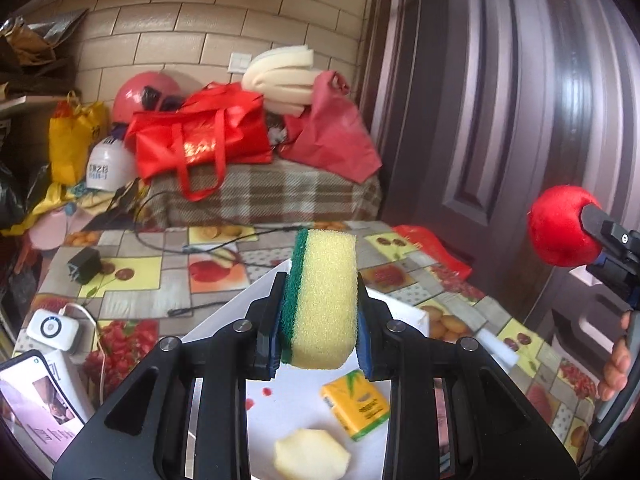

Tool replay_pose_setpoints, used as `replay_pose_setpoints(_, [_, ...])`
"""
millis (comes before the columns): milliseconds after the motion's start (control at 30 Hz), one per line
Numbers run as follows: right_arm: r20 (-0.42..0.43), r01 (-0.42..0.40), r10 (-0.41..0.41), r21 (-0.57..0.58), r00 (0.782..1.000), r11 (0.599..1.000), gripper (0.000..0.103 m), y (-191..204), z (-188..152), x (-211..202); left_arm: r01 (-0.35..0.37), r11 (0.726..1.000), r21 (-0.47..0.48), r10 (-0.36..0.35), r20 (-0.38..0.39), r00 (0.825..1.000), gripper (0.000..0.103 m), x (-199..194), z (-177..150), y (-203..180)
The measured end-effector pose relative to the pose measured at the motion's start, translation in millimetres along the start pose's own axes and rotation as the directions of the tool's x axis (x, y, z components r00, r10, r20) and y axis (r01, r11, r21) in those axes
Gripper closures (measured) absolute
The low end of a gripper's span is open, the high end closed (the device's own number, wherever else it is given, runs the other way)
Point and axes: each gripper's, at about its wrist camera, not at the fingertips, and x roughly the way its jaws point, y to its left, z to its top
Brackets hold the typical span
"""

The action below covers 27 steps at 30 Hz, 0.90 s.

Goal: Organize soft objects
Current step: 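Carry the scrub sponge and apple plush into the white tray and release both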

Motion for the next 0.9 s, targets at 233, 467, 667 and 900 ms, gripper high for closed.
replay_pose_setpoints(233, [-0.18,0.055,-0.048,0.031,0.982,0.998,0.048,-18,-25,65,-0.002,1.0,-0.031,-0.002,-0.147,0.989,0.075,46,-30,9])
replay_pose_setpoints(467, [-0.404,0.16,-0.093,0.135,0.91,0.978,0.047,-57,-79,134,-0.046,0.993,-0.107,0.018,-0.248,0.969,0.075,71,-52,28])
replay_pose_setpoints(667, [-0.412,0.2,-0.117,0.163,0.904,0.966,0.036,-63,-92,144,-0.118,0.99,-0.073,0.101,-0.201,0.974,0.009,66,-50,27])
replay_pose_setpoints(900, [-0.31,0.185,-0.12,0.187,0.943,0.965,0.0,-61,-82,123,-0.162,0.984,-0.072,0.152,-0.13,0.98,0.0,58,-44,32])
